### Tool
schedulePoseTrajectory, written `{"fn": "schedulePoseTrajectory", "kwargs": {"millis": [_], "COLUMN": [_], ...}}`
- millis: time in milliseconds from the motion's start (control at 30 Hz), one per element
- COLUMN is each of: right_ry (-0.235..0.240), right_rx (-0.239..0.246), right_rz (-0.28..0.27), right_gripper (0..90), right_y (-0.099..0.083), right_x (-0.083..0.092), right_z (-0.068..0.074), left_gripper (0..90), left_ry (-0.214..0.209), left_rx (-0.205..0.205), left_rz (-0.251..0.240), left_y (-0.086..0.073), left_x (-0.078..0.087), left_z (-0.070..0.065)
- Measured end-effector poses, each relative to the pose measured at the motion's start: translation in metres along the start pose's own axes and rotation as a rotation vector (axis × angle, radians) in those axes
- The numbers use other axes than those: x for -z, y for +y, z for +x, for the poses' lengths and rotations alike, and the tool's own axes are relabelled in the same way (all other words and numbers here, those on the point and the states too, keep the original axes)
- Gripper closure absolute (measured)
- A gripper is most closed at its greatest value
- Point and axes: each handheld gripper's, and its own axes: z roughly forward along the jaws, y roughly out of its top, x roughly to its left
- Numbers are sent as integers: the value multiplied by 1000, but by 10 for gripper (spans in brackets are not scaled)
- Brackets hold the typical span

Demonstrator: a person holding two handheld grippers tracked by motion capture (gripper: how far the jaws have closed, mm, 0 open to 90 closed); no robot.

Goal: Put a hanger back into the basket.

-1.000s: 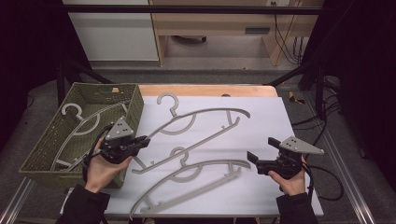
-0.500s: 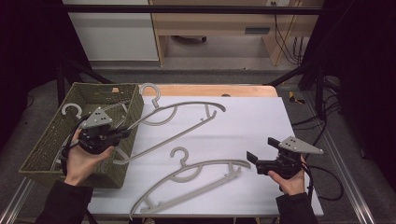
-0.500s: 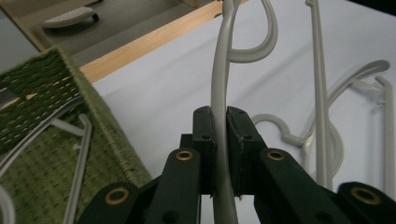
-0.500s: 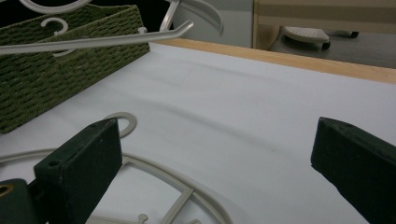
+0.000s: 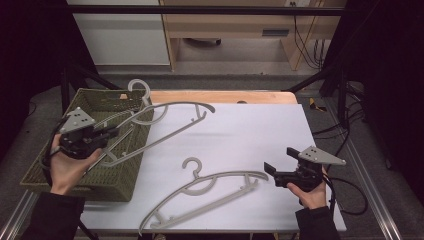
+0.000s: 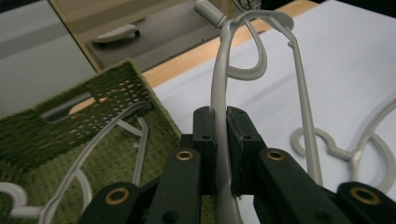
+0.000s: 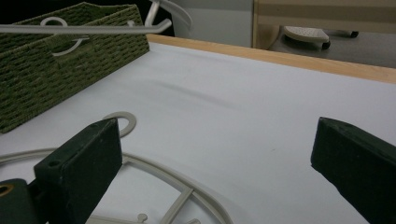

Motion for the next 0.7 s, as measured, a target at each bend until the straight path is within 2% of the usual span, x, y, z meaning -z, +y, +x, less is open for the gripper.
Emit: {"fn": "schedulePoseTrajectory", "kwargs": {"millis": [233,267,333,367,400,500,700], "right_ry": [2,1,1,1,1,-2,-2], "right_rx": [-5,13,13,13,13,7,10], "right_rz": [0,8,6,7,7,7,12], "right_gripper": [23,23,23,23,23,23,23], "right_y": [0,-1,-1,-1,-1,-1,-2], "right_x": [0,0,0,0,0,0,-1], "right_z": [0,-2,-1,-2,-2,-2,-2], "left_gripper": [826,826,825,825,826,825,825], "left_ry": [85,97,123,123,152,185,219], "left_rx": [18,25,34,34,48,63,88], "left_rz": [-37,-46,-61,-61,-72,-82,-84], "left_y": [-1,-2,-4,-4,-8,-16,-35], "left_x": [23,25,30,30,34,39,44], "left_z": [31,35,45,45,55,68,89]}}
